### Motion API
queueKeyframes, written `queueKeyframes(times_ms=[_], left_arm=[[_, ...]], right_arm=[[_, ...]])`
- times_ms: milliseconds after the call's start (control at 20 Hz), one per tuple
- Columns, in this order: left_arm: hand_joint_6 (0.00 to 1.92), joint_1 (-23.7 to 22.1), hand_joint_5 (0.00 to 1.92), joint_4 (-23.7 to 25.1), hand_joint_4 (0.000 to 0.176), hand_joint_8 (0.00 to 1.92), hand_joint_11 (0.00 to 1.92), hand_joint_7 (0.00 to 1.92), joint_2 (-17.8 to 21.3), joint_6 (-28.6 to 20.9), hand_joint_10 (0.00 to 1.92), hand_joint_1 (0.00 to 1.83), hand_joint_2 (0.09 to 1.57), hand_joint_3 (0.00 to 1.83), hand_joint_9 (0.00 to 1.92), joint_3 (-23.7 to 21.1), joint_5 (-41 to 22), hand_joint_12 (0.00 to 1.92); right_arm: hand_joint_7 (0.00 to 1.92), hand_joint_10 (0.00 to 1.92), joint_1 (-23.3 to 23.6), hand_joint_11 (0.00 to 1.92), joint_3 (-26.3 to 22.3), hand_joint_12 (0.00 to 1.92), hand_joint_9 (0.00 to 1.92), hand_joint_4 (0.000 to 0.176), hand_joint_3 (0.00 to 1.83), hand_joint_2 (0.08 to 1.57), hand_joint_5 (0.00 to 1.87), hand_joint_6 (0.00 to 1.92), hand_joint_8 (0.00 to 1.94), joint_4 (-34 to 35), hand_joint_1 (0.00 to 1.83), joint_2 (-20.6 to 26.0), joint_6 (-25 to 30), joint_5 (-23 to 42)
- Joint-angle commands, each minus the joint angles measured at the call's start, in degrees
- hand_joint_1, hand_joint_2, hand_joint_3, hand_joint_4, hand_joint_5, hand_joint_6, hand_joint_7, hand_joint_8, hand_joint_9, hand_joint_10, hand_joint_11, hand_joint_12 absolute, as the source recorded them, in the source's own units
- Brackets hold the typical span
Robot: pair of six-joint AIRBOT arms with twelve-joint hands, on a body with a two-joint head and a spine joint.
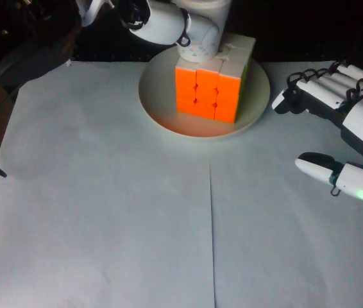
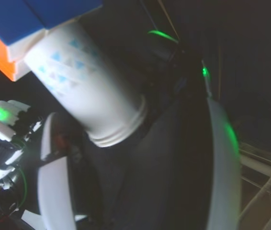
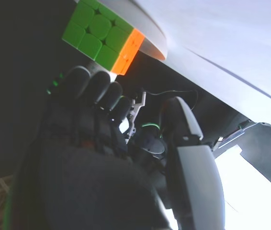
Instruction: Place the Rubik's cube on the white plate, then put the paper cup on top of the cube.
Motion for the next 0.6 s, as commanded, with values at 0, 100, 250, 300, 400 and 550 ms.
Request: queueKeyframes(times_ms=[0, 100, 250, 300, 400, 550], left_arm=[[0.0, -0.2, 0.0, -0.9, 0.165, 0.0, 0.0, 0.0, 0.2, -0.4, 0.0, 0.68, 1.08, 0.0, 0.0, 0.1, -6.7, 0.53], [0.0, -0.2, 0.0, -0.9, 0.176, 0.0, 0.0, 0.0, 0.4, -0.4, 0.0, 0.66, 1.08, 0.0, 0.0, 0.0, -7.0, 0.09], [0.0, -0.2, 0.0, -1.0, 0.163, 0.0, 0.0, 0.0, 1.0, -0.4, 0.0, 0.68, 1.06, 0.0, 0.0, -0.5, -8.1, 0.0], [0.0, -0.2, 0.0, -1.1, 0.173, 0.0, 0.0, 0.0, 1.3, -0.4, 0.0, 0.64, 1.06, 0.0, 0.0, -0.9, -8.8, 0.0], [0.0, 0.0, 0.0, -2.0, 0.176, 0.0, 0.0, 0.0, 3.0, 0.2, 0.0, 0.62, 1.05, 0.0, 0.0, -2.4, -11.1, 0.0], [0.0, 0.1, 0.0, -3.1, 0.176, 0.0, 0.0, 0.0, 5.2, 1.4, 0.0, 0.6, 1.06, 0.0, 0.0, -4.2, -13.7, 0.0]], right_arm=[[0.11, 1.5, 0.3, 0.0, 0.3, 1.9, 0.15, 0.0, 0.0, 1.27, 0.0, 1.26, 1.3, -0.4, 0.86, 0.0, 0.1, 7.2], [0.13, 1.44, 0.3, 0.0, 0.3, 1.82, 0.15, 0.013, 0.0, 1.28, 0.0, 1.21, 1.23, -0.4, 0.84, 0.0, 0.1, 7.2], [0.11, 1.5, 0.3, 0.0, 0.2, 1.82, 0.14, 0.0, 0.0, 1.26, 0.0, 1.23, 1.33, -0.4, 0.87, 0.0, 0.1, 7.2], [0.12, 1.47, 0.3, 0.0, 0.2, 1.81, 0.16, 0.0, 0.0, 1.27, 0.0, 1.21, 1.29, -0.4, 0.83, 0.1, 0.1, 7.2], [0.14, 1.36, 0.3, 0.0, 0.2, 1.58, 0.16, 0.023, 0.0, 1.28, 0.0, 1.13, 1.26, -0.4, 0.79, 0.4, 0.1, 7.2], [0.16, 1.38, 0.3, 0.0, 0.2, 1.6, 0.15, 0.0, 0.0, 1.27, 0.0, 1.11, 1.21, -0.4, 0.8, 0.7, 0.1, 7.2]])
